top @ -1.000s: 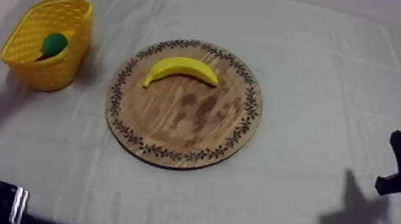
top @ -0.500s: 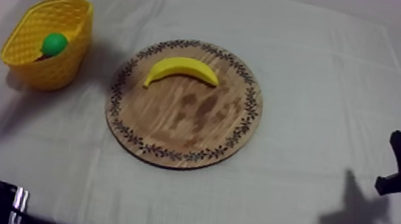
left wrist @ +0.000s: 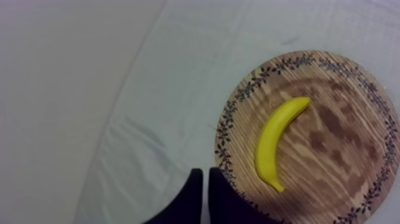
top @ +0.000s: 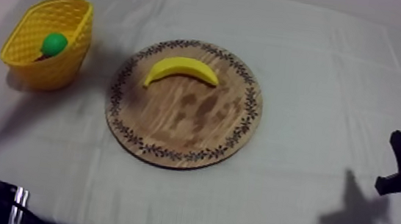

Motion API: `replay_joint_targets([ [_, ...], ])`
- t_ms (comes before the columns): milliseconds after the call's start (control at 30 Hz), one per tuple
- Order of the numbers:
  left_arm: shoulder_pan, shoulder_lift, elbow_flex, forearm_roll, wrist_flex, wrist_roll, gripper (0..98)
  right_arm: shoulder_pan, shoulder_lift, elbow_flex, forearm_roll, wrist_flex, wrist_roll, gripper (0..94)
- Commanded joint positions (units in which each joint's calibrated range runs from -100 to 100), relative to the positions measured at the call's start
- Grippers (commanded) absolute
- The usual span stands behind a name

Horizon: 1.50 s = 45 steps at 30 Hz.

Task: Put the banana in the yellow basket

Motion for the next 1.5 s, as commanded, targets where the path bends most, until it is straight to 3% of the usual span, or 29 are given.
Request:
replay_joint_targets([
  [0, -0.1, 0.1, -0.2, -0.14, 0.3, 0.2, 16.1, 0.0, 0.0, 0.0, 0.0, 0.0, 0.0, 0.3],
  [200, -0.9, 0.6, 0.1, -0.11, 2.5, -1.8, 53.0, 0.0, 0.0, 0.0, 0.0, 0.0, 0.0, 0.3],
  [400, -1.2, 1.3, 0.2, -0.24, 6.2, -4.4, 68.0, 0.0, 0.0, 0.0, 0.0, 0.0, 0.0, 0.3],
  [900, -0.6, 4.6, -0.2, -1.3, 8.8, -7.2, 69.3, 0.0, 0.0, 0.0, 0.0, 0.0, 0.0, 0.3],
  [1200, 0.7, 10.1, 0.7, -2.3, 5.8, -6.1, 69.2, 0.0, 0.0, 0.0, 0.0, 0.0, 0.0, 0.3],
  [1467, 2.1, 17.0, -1.0, -0.98, 3.3, -4.7, 67.5, 0.0, 0.0, 0.0, 0.0, 0.0, 0.0, 0.3],
])
